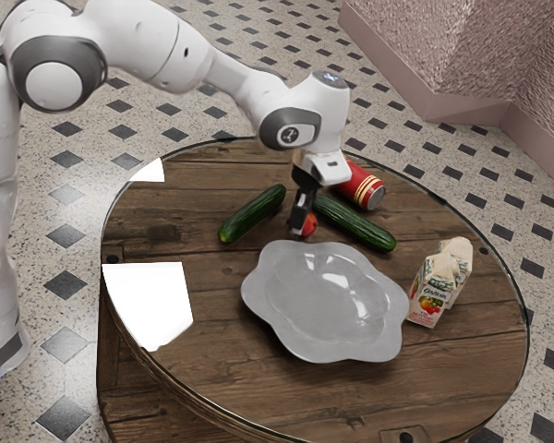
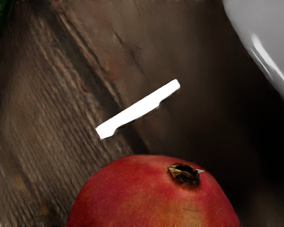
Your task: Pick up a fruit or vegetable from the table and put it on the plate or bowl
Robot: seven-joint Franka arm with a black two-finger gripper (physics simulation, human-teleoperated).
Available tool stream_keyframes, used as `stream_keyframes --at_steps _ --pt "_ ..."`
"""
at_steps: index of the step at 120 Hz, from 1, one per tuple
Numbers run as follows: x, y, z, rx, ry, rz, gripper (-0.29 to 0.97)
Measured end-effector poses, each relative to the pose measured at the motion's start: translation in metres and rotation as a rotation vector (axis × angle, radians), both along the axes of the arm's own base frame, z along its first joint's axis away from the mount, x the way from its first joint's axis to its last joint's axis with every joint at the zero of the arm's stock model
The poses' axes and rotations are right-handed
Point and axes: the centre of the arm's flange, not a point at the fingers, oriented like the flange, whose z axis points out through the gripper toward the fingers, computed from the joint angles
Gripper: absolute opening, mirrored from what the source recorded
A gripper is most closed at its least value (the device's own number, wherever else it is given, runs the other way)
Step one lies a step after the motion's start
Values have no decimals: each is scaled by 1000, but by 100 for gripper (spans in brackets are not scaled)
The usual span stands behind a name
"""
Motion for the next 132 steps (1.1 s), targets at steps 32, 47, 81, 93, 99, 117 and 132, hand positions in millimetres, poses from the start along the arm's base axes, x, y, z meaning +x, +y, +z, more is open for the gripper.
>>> stream_keyframes --at_steps 32,47,81,93,99,117,132 --pt "-21 0 64 0 -14 45 25" --pt "-38 -3 95 6 -17 62 25" --pt "-37 -152 104 22 -1 -136 21" --pt "-33 -202 96 16 -5 -197 21" --pt "-34 -222 91 12 -9 -220 21" --pt "-16 -207 74 -1 -20 -155 21" --pt "-2 -167 69 -7 -32 -64 29"
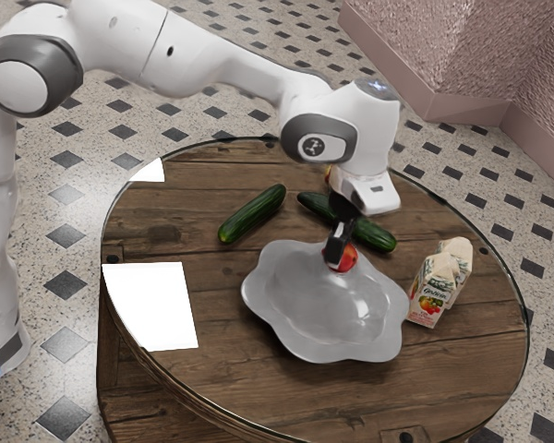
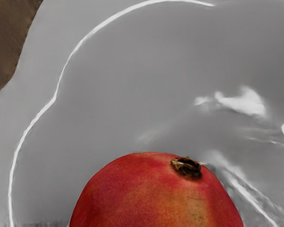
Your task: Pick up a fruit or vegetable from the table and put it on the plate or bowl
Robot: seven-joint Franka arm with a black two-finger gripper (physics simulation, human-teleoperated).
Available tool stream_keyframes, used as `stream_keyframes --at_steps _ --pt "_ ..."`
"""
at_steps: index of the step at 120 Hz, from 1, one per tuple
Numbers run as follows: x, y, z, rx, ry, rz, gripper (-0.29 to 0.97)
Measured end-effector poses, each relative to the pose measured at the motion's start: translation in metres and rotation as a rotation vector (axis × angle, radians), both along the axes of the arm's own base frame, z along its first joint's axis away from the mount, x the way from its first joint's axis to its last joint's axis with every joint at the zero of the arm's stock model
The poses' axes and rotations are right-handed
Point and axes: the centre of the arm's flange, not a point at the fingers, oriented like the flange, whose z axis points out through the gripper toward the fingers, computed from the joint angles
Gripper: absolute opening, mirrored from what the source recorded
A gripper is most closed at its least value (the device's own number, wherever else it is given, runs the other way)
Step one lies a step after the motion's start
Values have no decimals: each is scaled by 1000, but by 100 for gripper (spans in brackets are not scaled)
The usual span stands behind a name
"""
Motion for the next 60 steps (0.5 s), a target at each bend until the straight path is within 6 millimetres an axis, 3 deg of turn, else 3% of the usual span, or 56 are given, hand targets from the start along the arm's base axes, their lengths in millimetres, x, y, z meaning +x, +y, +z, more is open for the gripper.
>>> stream_keyframes --at_steps 9,21,60 --pt "-1 -6 0 -6 -2 -1 46" --pt "-2 -15 0 -11 -3 -7 57" --pt "-2 -11 0 -13 2 16 67"
